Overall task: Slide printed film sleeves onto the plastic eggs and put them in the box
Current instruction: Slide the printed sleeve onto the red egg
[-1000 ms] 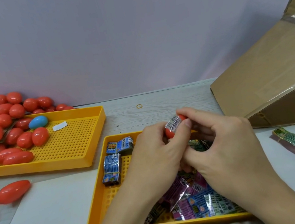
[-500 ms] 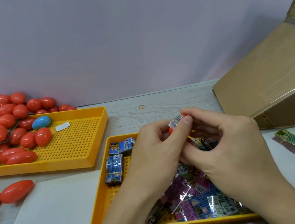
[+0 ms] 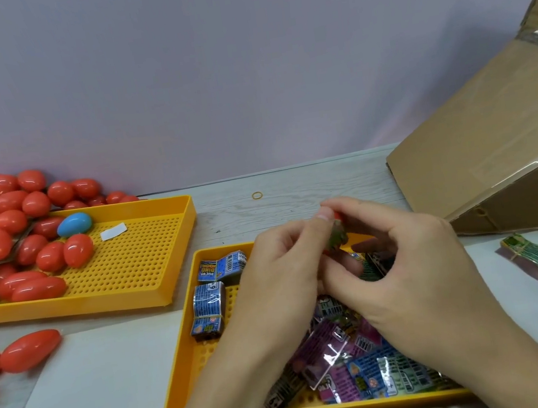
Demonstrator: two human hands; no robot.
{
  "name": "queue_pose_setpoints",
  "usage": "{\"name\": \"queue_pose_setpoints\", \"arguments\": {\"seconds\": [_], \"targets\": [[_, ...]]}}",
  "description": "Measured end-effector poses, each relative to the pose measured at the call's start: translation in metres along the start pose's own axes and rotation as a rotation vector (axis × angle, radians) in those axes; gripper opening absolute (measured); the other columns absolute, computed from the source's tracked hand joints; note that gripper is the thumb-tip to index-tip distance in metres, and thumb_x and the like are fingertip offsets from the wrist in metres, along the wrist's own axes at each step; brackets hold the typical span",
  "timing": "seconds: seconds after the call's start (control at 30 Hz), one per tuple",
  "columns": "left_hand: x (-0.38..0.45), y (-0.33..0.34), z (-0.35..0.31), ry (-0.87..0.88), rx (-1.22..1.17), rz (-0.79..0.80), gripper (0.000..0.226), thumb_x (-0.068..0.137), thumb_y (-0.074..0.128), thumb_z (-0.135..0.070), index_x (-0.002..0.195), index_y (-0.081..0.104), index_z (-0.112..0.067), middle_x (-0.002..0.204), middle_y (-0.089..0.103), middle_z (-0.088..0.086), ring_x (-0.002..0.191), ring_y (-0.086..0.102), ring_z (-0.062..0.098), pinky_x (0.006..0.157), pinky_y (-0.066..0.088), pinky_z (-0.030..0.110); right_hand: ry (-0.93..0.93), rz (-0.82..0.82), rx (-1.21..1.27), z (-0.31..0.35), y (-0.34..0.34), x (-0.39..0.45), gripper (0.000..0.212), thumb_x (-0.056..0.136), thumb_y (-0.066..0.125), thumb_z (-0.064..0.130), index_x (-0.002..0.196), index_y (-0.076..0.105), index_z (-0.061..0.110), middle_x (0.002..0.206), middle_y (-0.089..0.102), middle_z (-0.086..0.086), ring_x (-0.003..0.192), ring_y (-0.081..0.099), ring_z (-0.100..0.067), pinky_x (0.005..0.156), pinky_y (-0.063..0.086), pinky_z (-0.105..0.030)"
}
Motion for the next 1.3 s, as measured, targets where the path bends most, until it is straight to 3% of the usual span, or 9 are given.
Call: {"name": "queue_pose_setpoints", "arguments": {"seconds": [0.13, 0.4, 0.53, 0.67, 0.77, 0.83, 0.93, 1.1, 1.3], "targets": [[-0.002, 0.008, 0.001, -0.113, -0.29, 0.062, 0.042, 0.087, 0.051, -0.041, 0.071, 0.077, -0.014, 0.064, 0.067, 0.016, 0.057, 0.065, 0.02, 0.057, 0.055, 0.026, 0.016, -0.022, 0.02, -0.001, -0.001, -0.001, 0.046, 0.072, 0.076, 0.038, 0.117, 0.069, 0.035, 0.094, 0.071, 0.022, 0.092, 0.067, 0.002, 0.075, 0.051, -0.011], [-0.004, 0.011, 0.005, -0.218, -0.5, 0.082, 0.04, 0.081, 0.055, -0.035, 0.078, 0.071, 0.001, 0.065, 0.064, 0.024, 0.056, 0.067, 0.026, 0.056, 0.057, 0.026, 0.008, 0.024, 0.013, 0.002, -0.002, 0.0, 0.039, 0.073, 0.074, 0.037, 0.111, 0.067, 0.042, 0.07, 0.067, 0.0, 0.066, 0.064, -0.007, 0.067, 0.053, -0.024], [-0.002, 0.002, 0.004, -0.111, -0.227, -0.002, 0.037, 0.091, 0.054, -0.034, 0.076, 0.078, -0.01, 0.074, 0.072, 0.019, 0.065, 0.07, 0.023, 0.062, 0.058, 0.029, 0.005, 0.051, 0.008, 0.001, 0.0, -0.001, 0.03, 0.077, 0.079, 0.028, 0.106, 0.072, 0.033, 0.075, 0.07, 0.009, 0.067, 0.065, -0.001, 0.063, 0.052, -0.014], [-0.002, -0.009, -0.013, 0.148, 0.142, -0.161, 0.024, 0.094, 0.064, -0.034, 0.088, 0.075, -0.013, 0.08, 0.074, 0.003, 0.076, 0.071, 0.015, 0.065, 0.058, 0.028, 0.014, -0.038, -0.142, -0.003, -0.005, -0.001, 0.046, 0.074, 0.082, 0.034, 0.117, 0.069, 0.032, 0.088, 0.07, 0.027, 0.078, 0.059, 0.014, 0.072, 0.042, 0.0], [-0.003, -0.008, -0.018, 0.198, 0.237, -0.175, 0.018, 0.091, 0.069, -0.03, 0.089, 0.075, -0.013, 0.078, 0.075, -0.001, 0.071, 0.07, 0.007, 0.061, 0.054, 0.02, 0.034, -0.039, -0.098, -0.008, -0.005, -0.001, 0.053, 0.073, 0.081, 0.033, 0.122, 0.062, 0.036, 0.099, 0.07, 0.032, 0.084, 0.06, 0.016, 0.079, 0.044, -0.003], [-0.003, -0.009, -0.015, 0.164, 0.168, -0.158, 0.021, 0.093, 0.064, -0.026, 0.087, 0.075, -0.009, 0.074, 0.074, 0.002, 0.067, 0.069, 0.009, 0.059, 0.054, 0.019, 0.027, -0.058, -0.073, -0.008, -0.005, -0.001, 0.046, 0.073, 0.083, 0.03, 0.116, 0.068, 0.034, 0.095, 0.07, 0.03, 0.082, 0.064, 0.011, 0.076, 0.049, -0.007], [-0.002, -0.007, -0.006, 0.057, 0.0, -0.096, 0.027, 0.096, 0.059, -0.026, 0.088, 0.074, -0.005, 0.08, 0.075, 0.016, 0.073, 0.074, 0.028, 0.067, 0.06, 0.03, -0.001, -0.075, -0.053, -0.003, -0.006, -0.001, 0.036, 0.074, 0.077, 0.031, 0.109, 0.07, 0.034, 0.087, 0.071, 0.023, 0.075, 0.067, 0.003, 0.067, 0.053, -0.015], [-0.001, -0.005, -0.002, -0.034, -0.197, -0.05, 0.028, 0.093, 0.06, -0.028, 0.081, 0.078, -0.009, 0.079, 0.075, 0.017, 0.066, 0.073, 0.023, 0.061, 0.057, 0.024, -0.037, -0.075, -0.067, 0.001, -0.007, 0.0, 0.037, 0.076, 0.074, 0.034, 0.112, 0.066, 0.039, 0.084, 0.07, 0.017, 0.07, 0.067, -0.004, 0.063, 0.051, -0.018], [-0.001, -0.002, -0.003, -0.064, -0.34, -0.028, 0.033, 0.083, 0.059, -0.032, 0.086, 0.074, -0.003, 0.078, 0.072, 0.021, 0.064, 0.072, 0.025, 0.061, 0.058, 0.027, 0.014, -0.06, 0.052, -0.008, -0.003, -0.002, 0.051, 0.077, 0.079, 0.032, 0.125, 0.062, 0.037, 0.105, 0.068, 0.025, 0.088, 0.069, -0.003, 0.073, 0.057, -0.019]]}}
Point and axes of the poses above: each hand's wrist, its own x-axis towards the middle knuckle, its own y-axis out of the palm, z = x × y, the point moved 7 cm from there along x, towards the middle knuckle
